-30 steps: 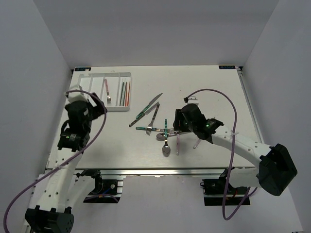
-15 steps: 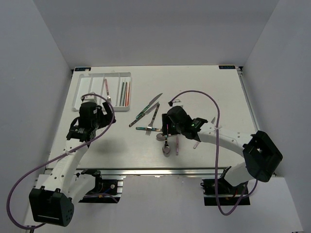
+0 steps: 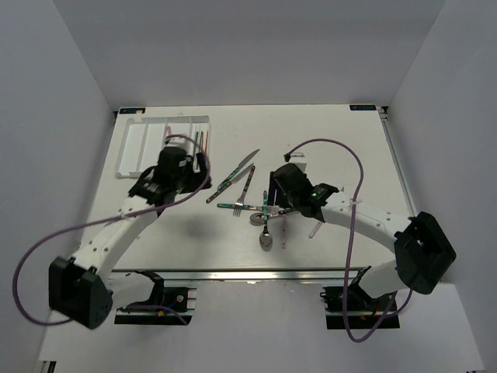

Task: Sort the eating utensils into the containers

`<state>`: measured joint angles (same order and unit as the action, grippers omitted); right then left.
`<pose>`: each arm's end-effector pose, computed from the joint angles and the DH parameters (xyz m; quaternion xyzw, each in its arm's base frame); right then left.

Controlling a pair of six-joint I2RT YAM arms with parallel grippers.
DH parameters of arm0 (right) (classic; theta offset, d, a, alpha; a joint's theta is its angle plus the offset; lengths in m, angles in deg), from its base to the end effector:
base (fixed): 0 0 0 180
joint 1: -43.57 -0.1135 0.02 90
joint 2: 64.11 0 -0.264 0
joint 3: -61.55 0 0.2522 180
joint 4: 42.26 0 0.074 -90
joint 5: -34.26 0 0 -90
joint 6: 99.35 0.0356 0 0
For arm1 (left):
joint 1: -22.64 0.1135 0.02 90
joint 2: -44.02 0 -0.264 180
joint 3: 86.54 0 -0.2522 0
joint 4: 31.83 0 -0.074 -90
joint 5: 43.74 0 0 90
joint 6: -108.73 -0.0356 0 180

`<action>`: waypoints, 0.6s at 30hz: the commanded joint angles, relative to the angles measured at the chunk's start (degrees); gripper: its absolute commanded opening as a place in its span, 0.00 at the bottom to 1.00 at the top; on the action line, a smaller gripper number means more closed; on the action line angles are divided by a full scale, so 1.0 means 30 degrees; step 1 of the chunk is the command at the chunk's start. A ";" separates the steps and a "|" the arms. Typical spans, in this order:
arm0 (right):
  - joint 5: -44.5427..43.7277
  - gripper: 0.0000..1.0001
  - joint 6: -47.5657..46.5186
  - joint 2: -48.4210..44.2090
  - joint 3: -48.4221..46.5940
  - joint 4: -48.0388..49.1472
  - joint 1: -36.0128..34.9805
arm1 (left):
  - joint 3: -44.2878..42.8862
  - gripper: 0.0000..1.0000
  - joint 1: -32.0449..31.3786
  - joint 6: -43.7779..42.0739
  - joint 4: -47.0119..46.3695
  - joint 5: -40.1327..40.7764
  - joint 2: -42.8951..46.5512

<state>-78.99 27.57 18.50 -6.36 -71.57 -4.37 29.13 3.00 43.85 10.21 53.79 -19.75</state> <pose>0.2159 0.2183 0.2372 -0.0082 0.9050 0.1212 0.4076 0.2251 -0.0754 0.2804 -0.0704 0.9074 -0.1007 0.4019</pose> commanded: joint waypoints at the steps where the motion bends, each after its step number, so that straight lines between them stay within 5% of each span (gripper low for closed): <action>1: -0.0046 0.68 0.0290 -0.2186 0.0528 0.0056 0.1301 | -0.3236 0.98 -0.3176 0.0764 -0.0135 0.1941 -0.3335; 6: 0.0248 0.68 -0.0678 -0.4827 0.1789 -0.0758 0.1918 | -0.8645 0.97 -0.4496 -0.0521 -0.0109 0.0683 -1.0285; 11: -0.0132 0.68 -0.1322 -0.7347 0.2988 -0.2051 0.2270 | -1.2759 0.83 -0.4528 -0.1254 0.0945 0.0097 -1.6086; 18: -0.0396 0.68 -0.2084 -0.9021 0.4017 -0.2199 0.2709 | -1.4170 0.71 -0.4703 -0.1695 0.0830 -0.0430 -1.8205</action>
<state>-78.66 23.18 -7.80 5.16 -77.78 3.12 -10.30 -10.58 39.98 12.37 53.77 -76.93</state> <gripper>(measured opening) 0.682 0.720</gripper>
